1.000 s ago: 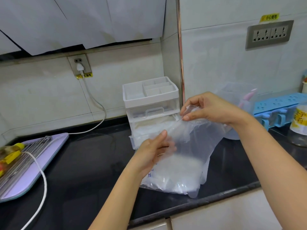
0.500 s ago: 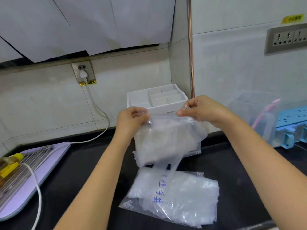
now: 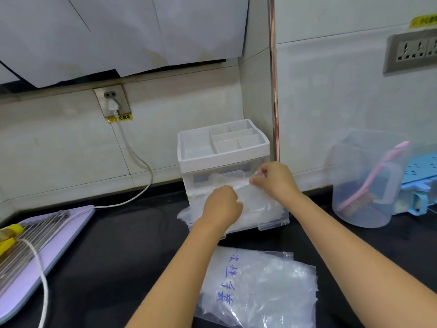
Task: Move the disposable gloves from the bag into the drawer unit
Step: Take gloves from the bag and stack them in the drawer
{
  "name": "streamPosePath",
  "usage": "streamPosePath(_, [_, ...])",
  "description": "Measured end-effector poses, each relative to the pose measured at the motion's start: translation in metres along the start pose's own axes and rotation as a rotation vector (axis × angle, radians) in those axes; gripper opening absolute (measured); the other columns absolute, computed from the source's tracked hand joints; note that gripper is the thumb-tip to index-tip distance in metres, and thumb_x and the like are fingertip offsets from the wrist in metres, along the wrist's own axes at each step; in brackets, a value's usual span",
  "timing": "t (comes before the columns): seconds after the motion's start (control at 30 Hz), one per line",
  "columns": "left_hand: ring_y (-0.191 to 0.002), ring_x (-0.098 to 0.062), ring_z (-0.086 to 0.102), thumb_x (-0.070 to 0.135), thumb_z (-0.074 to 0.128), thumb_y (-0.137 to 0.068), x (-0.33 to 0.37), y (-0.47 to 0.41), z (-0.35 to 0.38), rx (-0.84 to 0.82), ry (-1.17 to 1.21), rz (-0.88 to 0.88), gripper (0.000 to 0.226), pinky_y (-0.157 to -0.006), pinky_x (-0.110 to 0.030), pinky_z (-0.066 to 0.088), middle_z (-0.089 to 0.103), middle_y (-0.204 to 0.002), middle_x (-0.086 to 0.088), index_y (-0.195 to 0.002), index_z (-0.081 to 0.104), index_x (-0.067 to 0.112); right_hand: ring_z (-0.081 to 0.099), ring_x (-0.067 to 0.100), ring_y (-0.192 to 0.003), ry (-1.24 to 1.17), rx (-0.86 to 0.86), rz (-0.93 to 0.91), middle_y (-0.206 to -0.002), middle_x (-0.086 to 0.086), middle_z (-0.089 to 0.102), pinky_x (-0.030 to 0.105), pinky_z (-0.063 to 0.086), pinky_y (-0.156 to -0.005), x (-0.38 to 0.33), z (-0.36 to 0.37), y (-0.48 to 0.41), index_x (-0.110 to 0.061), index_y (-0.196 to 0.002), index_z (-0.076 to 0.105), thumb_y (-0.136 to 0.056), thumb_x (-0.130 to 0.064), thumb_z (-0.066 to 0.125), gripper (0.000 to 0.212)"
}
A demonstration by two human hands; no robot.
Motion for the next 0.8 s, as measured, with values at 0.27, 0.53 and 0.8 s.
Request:
streamPosePath(0.27, [-0.093, -0.021, 0.06, 0.02, 0.073, -0.083, -0.012, -0.023, -0.011, -0.257, 0.068, -0.076, 0.036, -0.086, -0.028, 0.048, 0.063, -0.113, -0.008, -0.115, 0.059, 0.012, 0.054, 0.019, -0.072, 0.373, -0.012, -0.098, -0.072, -0.001, 0.054, 0.028, 0.037, -0.061, -0.004, -0.008, 0.001, -0.013, -0.077, 0.056, -0.084, -0.03, 0.07, 0.023])
streamPosePath(0.53, [-0.075, -0.019, 0.054, 0.015, 0.063, -0.086, -0.02, -0.029, -0.003, -0.312, 0.015, -0.045, 0.015, -0.072, -0.027, 0.044, 0.058, -0.084, 0.0, -0.101, 0.061, 0.017, 0.055, 0.013, -0.071, 0.245, -0.417, -0.188, -0.075, -0.005, 0.06, 0.022, 0.044, -0.062, -0.04, 0.006, 0.029, -0.017, -0.086, 0.067, -0.091, -0.008, 0.055, 0.016])
streamPosePath(0.8, [-0.111, -0.024, 0.053, 0.012, 0.05, -0.093, -0.027, -0.036, -0.002, -0.392, -0.301, -0.007, 0.039, -0.086, -0.029, 0.042, 0.054, -0.132, -0.005, -0.132, 0.05, 0.015, 0.049, 0.024, -0.121, 0.545, -0.732, -0.018, -0.136, 0.007, 0.051, 0.03, 0.041, -0.097, -0.033, 0.02, 0.02, -0.009, -0.134, 0.05, -0.097, -0.006, 0.035, 0.041])
Point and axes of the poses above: each hand's wrist, its own y-axis away from the middle knuckle, its own z-axis out of the palm, x = y × z, the point moved 1 cm from there along -y, towards the middle knuckle
